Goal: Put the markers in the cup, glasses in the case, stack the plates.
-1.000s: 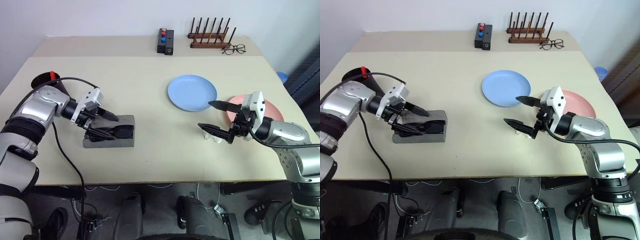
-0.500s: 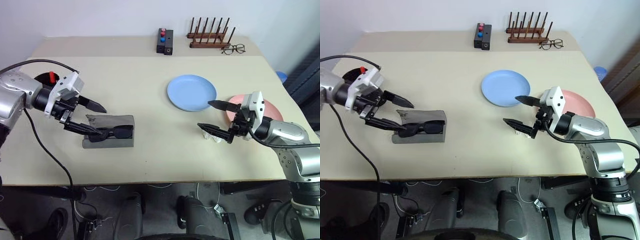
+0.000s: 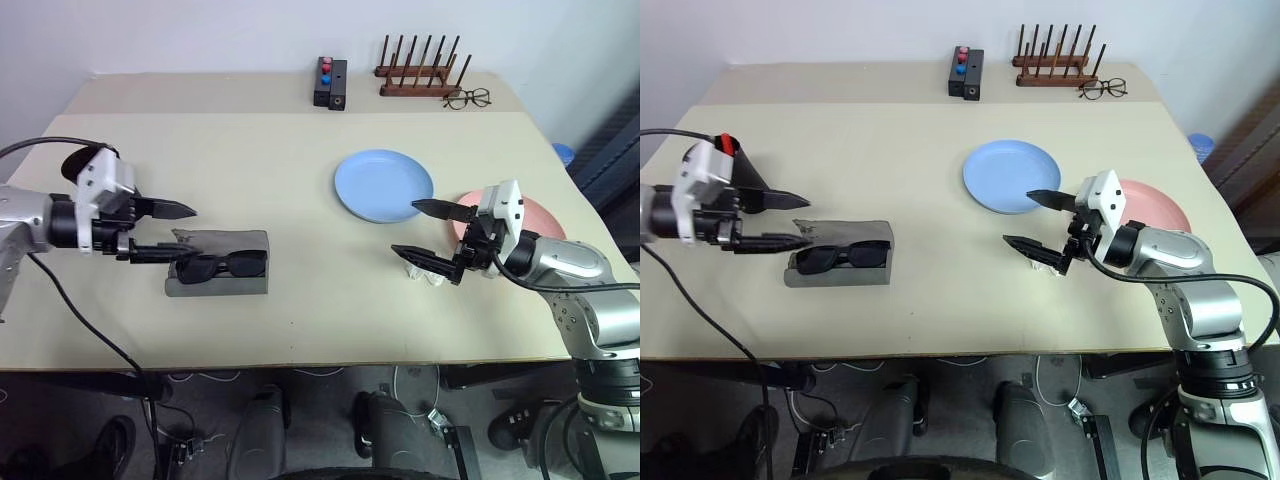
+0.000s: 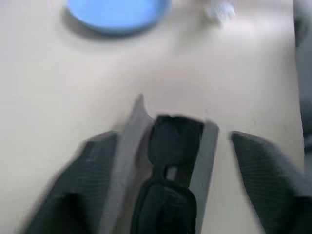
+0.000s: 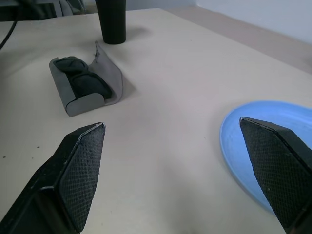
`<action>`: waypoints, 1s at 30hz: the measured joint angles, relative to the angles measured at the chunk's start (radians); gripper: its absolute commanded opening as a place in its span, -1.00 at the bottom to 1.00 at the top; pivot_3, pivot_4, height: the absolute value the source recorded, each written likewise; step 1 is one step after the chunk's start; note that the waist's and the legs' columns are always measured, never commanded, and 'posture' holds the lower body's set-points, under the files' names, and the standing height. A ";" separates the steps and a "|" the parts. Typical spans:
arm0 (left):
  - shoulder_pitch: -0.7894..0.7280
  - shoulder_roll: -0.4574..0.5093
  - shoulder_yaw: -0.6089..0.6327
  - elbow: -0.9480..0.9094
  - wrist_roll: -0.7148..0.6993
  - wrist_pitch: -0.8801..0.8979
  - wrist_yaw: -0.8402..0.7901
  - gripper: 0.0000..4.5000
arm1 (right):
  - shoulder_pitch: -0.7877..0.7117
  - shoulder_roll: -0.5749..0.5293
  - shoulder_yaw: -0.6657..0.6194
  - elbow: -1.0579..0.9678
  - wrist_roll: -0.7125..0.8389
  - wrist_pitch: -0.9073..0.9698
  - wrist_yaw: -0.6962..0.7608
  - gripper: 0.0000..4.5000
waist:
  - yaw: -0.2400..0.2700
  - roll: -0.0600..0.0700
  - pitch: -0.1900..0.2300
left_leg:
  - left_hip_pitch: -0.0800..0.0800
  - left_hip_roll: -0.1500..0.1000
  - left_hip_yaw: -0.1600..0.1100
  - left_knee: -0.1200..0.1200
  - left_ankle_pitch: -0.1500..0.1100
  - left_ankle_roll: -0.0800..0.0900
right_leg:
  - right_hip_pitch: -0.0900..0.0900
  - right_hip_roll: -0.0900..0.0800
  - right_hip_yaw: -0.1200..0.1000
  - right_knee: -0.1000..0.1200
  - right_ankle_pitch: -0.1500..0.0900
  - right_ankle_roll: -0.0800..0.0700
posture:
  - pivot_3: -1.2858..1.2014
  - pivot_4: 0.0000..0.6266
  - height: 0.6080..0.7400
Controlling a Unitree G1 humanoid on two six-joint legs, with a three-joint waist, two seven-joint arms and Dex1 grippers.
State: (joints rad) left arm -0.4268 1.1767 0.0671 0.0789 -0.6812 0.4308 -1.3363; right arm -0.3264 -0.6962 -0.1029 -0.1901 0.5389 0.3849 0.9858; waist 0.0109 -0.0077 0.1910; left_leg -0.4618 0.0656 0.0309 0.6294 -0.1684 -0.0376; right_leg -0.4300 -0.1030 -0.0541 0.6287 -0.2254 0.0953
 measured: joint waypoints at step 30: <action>0.557 -0.250 0.386 -0.176 0.111 -0.065 0.185 -0.98 | -0.020 0.004 0.009 -0.010 -0.004 0.047 -0.008 1.00 | 0.001 0.001 -0.001 | 0.000 0.001 0.003 -0.005 -0.002 -0.003 | -0.004 0.000 0.000 -0.010 0.003 -0.003 | 0.03 -0.52 1.00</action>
State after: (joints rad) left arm 0.1299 0.9262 0.4530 -0.0976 -0.5699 0.3661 -1.1512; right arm -0.3466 -0.6920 -0.0935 -0.1997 0.5354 0.4320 0.9774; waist 0.0120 -0.0065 0.1902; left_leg -0.4617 0.0668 0.0340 0.6242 -0.1705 -0.0410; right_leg -0.4342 -0.1035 -0.0544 0.6190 -0.2229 0.0921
